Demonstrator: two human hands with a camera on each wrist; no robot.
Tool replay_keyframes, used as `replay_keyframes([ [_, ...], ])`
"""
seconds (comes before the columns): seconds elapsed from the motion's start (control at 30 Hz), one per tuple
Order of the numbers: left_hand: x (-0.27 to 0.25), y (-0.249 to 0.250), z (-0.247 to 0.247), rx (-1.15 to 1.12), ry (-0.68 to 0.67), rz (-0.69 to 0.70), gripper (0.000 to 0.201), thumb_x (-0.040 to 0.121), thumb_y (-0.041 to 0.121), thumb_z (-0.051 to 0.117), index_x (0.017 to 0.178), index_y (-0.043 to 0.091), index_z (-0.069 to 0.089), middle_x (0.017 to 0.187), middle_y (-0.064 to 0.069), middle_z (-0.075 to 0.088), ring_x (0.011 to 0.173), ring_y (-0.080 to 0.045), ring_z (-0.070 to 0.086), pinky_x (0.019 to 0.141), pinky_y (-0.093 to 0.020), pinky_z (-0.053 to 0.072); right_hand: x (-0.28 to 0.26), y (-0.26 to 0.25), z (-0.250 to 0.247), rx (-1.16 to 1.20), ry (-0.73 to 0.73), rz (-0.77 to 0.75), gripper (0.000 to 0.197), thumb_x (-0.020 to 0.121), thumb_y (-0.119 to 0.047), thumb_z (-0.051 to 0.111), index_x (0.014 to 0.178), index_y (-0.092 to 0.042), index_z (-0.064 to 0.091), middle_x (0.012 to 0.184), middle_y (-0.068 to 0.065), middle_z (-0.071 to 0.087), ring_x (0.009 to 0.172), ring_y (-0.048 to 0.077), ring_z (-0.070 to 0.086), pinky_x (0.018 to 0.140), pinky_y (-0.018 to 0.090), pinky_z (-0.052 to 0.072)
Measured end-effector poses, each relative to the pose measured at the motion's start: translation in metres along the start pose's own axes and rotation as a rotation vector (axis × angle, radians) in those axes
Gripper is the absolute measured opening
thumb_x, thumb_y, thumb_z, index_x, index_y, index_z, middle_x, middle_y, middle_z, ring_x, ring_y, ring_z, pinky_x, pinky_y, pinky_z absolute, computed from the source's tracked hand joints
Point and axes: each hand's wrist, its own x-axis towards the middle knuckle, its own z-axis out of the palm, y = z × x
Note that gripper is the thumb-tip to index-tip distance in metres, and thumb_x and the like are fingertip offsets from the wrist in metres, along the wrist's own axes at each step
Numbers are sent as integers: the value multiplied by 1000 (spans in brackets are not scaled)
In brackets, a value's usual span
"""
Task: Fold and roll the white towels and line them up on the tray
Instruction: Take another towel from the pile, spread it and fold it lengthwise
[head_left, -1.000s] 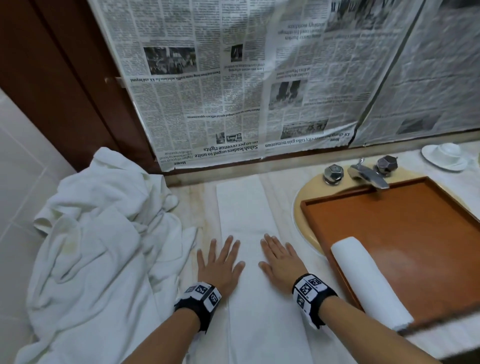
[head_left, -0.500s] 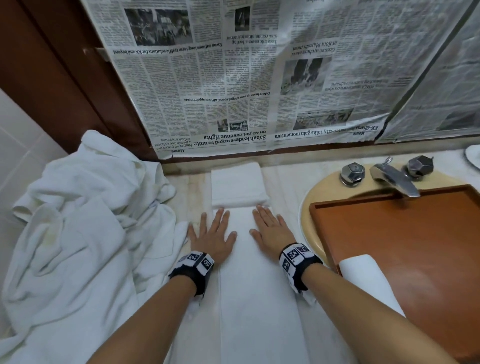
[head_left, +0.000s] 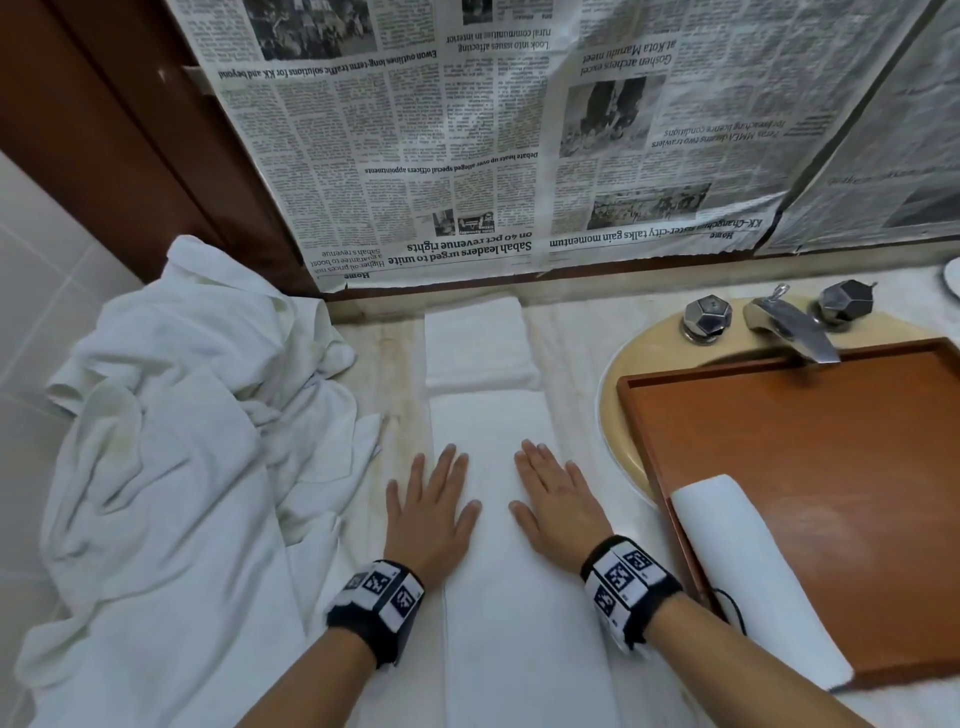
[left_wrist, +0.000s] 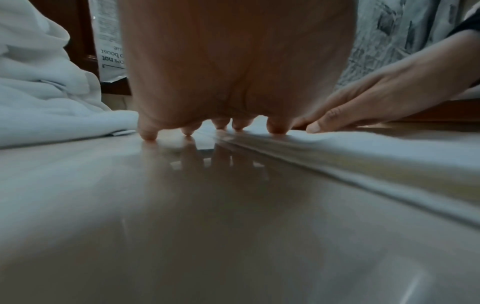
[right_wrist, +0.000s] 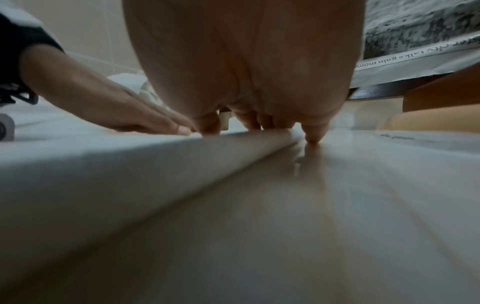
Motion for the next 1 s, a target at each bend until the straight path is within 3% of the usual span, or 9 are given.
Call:
replay_keyframes([
  [0.13, 13, -2, -3, 67, -5, -38, 76, 83, 68, -10, 154, 41, -15, 159, 25, -23, 151, -20, -19, 118, -58, -7, 15, -2, -3, -10, -10, 39, 86, 82, -55, -10, 157, -12, -1, 165, 1, -10, 151, 15, -8, 121, 41, -3],
  [0.2, 23, -4, -8, 83, -8, -46, 71, 89, 68, -5, 154, 42, -15, 159, 26, -23, 151, -21, -19, 118, -60, -9, 24, -2, -7, -17, -16, 56, 70, 99, -50, 7, 157, -12, -3, 164, 2, -12, 151, 15, -9, 122, 42, -2],
  [0.27, 35, -6, -15, 77, -10, -53, 66, 96, 65, 6, 154, 42, -14, 159, 26, -22, 151, -22, -18, 118, -60, -11, 35, 0, -12, -7, -19, 65, 63, 105, -42, 19, 157, -13, -4, 164, 1, -13, 151, 14, -10, 122, 41, -3],
  [0.47, 63, -9, -27, 35, -24, -53, 63, 99, 63, 13, 155, 44, -11, 159, 28, -20, 152, -24, -16, 117, -61, -11, 60, 7, -22, 20, -5, 82, 60, 107, -37, 21, 157, -14, -3, 164, -1, -12, 151, 13, -9, 122, 39, -3],
  [0.6, 40, -3, -26, -92, 47, -40, 60, 103, 55, 18, 155, 43, -8, 162, 24, -15, 152, -22, -15, 118, -60, -9, 37, 9, -16, 87, 98, 83, 59, 106, -34, 25, 157, -13, 6, 165, 0, -2, 152, 14, -4, 122, 38, -1],
  [0.67, 16, 2, -23, -139, 69, -28, 59, 104, 53, 20, 156, 42, -5, 163, 22, -11, 152, -19, -15, 119, -58, -8, 13, 9, -11, 70, 97, 57, 62, 104, -42, 18, 157, -13, 7, 165, 0, -1, 152, 14, -3, 121, 37, -1],
  [0.8, -25, 2, -1, -66, -1, -10, 62, 99, 61, 8, 156, 41, -4, 161, 24, -16, 150, -17, -21, 120, -57, -8, -26, -2, 4, 21, 9, 47, 89, 81, -58, -11, 158, -16, 4, 165, -3, -5, 151, 12, -6, 120, 36, -4],
  [0.9, -26, -1, 9, 2, -10, -8, 71, 87, 64, -9, 155, 44, -9, 159, 25, -21, 151, -20, -20, 119, -58, -7, -25, -8, 10, -1, -20, 71, 92, 76, -57, -16, 157, -16, -1, 164, -4, -10, 151, 12, -8, 120, 38, -5],
  [1.0, -16, -3, 7, 29, -17, -25, 62, 95, 61, -2, 153, 45, -14, 158, 26, -25, 150, -22, -21, 118, -60, -9, -13, -10, 13, -26, -17, 103, 88, 78, -53, -18, 157, -16, -5, 164, -4, -14, 151, 11, -11, 120, 40, -6],
])
